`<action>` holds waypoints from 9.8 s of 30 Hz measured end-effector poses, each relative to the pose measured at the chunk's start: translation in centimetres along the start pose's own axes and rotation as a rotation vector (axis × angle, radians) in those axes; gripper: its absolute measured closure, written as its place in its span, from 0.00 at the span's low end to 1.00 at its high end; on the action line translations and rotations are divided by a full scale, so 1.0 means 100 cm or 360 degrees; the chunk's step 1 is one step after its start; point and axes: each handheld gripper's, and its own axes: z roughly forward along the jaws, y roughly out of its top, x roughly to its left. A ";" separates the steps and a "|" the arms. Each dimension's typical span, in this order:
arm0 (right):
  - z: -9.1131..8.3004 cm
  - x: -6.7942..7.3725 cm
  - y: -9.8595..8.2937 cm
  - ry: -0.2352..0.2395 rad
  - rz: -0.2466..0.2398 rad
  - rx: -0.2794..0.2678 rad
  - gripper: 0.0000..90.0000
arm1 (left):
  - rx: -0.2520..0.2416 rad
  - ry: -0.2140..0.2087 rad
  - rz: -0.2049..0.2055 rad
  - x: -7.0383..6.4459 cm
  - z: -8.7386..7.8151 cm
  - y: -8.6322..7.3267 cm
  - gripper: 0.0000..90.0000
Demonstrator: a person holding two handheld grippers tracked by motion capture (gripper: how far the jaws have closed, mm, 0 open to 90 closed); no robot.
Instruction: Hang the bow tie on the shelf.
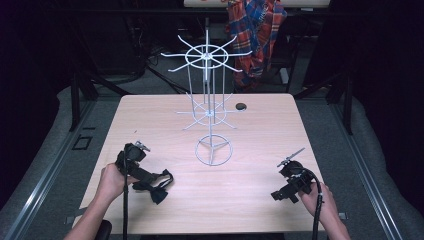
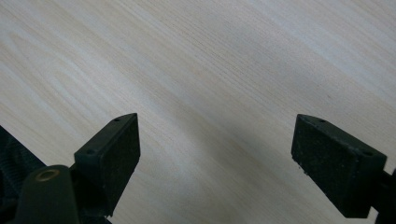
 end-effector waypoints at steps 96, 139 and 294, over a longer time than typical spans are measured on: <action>0.000 -0.002 -0.002 -0.0024 -0.0016 0.0044 0.17 | -0.0532 -0.0209 -0.0016 0.001 -0.021 0.011 0.97; 0.004 -0.001 -0.001 -0.0013 -0.0024 0.0060 0.17 | -0.1042 -0.0231 -0.0067 0.022 -0.049 0.041 0.97; -0.001 -0.003 -0.004 -0.0014 -0.0024 0.0056 0.17 | -0.0770 -0.0057 -0.0064 0.010 -0.050 0.052 0.18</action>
